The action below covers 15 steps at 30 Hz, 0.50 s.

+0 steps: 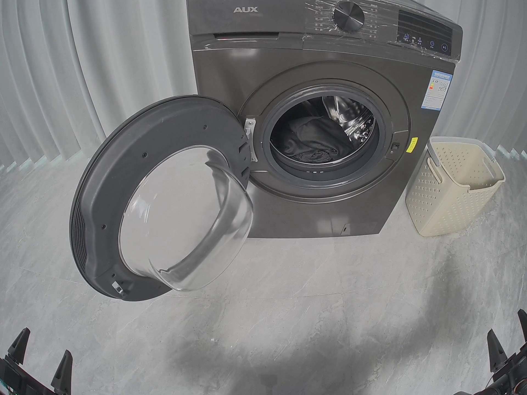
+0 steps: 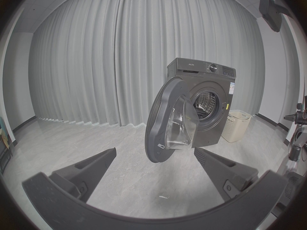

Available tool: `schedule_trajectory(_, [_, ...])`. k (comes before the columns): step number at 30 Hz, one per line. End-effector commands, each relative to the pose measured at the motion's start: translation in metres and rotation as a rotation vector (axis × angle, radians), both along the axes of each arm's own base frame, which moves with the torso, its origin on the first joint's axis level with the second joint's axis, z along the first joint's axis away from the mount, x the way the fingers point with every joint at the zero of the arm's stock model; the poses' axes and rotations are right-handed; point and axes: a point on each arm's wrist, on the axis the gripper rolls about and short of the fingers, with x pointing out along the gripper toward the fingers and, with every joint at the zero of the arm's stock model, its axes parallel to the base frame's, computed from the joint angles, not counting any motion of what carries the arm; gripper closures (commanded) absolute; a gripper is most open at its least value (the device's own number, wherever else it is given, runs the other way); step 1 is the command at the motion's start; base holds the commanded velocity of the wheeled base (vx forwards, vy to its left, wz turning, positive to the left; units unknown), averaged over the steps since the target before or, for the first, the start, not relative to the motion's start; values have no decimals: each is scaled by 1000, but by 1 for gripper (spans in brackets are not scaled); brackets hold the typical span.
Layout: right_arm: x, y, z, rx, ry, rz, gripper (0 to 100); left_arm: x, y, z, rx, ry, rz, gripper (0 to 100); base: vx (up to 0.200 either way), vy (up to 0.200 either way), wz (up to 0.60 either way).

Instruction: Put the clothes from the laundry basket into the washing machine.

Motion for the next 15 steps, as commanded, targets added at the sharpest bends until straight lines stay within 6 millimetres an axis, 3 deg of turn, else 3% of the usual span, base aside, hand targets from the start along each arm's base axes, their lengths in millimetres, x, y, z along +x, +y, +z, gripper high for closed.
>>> schedule_trajectory(1, [0, 0, -5, 0, 3, 1, 0, 0, 0, -5, -2, 2, 2, 0, 0, 0, 0])
schedule_trajectory(7, [0, 0, -5, 0, 3, 1, 0, 0, 0, -5, 28, 0, -2, 0, 0, 0, 0])
schedule_trajectory(9, [0, 0, -5, 0, 3, 1, 0, -3, 0, 11, 3, -57, -5, 0, 0, 0, 0])
schedule_trajectory(10, [0, 0, -5, 0, 3, 1, 0, -9, -1, 43, -11, -130, -8, 0, 0, 0, 0])
schedule_trajectory(11, [0, 0, -5, 0, 3, 1, 0, -10, 0, 61, -14, -153, -16, 0, 0, 0, 0])
schedule_trajectory(14, [0, 0, -5, 0, 3, 1, 0, -5, 0, 82, -13, -133, -32, 0, 0, 0, 0])
schedule_trajectory(15, [0, 0, -5, 0, 3, 1, 0, 7, 0, 89, -13, -76, -59, 0, 0, 0, 0])
